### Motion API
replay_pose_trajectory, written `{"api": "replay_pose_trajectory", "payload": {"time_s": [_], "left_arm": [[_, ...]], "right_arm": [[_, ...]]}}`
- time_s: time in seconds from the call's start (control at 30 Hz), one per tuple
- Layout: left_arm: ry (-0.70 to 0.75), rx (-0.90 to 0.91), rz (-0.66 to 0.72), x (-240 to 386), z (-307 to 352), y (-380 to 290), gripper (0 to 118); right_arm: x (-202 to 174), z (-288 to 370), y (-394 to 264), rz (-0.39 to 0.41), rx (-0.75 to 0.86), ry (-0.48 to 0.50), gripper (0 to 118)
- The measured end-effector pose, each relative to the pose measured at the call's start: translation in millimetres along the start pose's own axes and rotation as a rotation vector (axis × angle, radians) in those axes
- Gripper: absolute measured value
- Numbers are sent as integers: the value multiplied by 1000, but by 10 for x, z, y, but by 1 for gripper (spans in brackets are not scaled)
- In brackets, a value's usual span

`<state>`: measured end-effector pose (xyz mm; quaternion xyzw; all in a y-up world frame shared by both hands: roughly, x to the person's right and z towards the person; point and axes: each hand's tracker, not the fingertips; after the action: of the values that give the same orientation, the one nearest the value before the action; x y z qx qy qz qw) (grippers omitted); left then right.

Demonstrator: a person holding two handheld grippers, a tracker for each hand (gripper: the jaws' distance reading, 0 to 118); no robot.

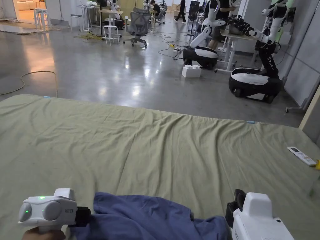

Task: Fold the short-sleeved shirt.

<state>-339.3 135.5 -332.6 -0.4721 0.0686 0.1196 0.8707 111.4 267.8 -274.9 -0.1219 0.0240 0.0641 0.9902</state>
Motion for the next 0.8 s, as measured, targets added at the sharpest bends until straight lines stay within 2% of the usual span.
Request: {"api": "replay_pose_trajectory", "payload": {"time_s": [0.1, 0.2, 0.27, 0.3, 0.33, 0.37, 0.43, 0.5, 0.6, 0.67, 0.7, 0.73, 0.8], "left_arm": [[64, -98, -11, 1, -209, -40, 71], [85, -44, -66, 87, -202, -111, 68], [109, -13, -135, 182, -194, -142, 51], [119, 0, -167, 227, -192, -161, 39], [99, 12, -194, 261, -194, -171, 19], [85, 25, -212, 314, -186, -192, 13], [74, 26, -218, 359, -171, -210, 9], [72, 24, -205, 334, -161, -231, 8], [-22, 46, -134, 235, 3, -197, 6], [-19, 68, -128, 204, 134, -193, 6], [-16, 96, -126, 200, 208, -205, 6], [-7, 130, -110, 189, 276, -218, 6], [-23, 175, -74, 145, 405, -223, 6]], "right_arm": [[40, -41, -61, 0, -21, -7, 2], [88, -91, -126, 2, -41, -16, 2], [123, -133, -166, -4, -60, -20, 2], [136, -155, -187, -8, -71, -21, 2], [154, -181, -205, -16, -81, -20, 2], [173, -212, -220, -27, -92, -20, 2], [212, -277, -255, -78, -146, -5, 2], [272, -365, -237, -75, -156, 1, 2], [384, -580, -236, -79, -253, 25, 3], [465, -766, -249, -95, -331, 60, 16], [510, -872, -272, -116, -358, 66, 26], [529, -974, -294, -109, -399, 78, 43], [532, -1218, -382, -98, -489, 103, 57]]}}
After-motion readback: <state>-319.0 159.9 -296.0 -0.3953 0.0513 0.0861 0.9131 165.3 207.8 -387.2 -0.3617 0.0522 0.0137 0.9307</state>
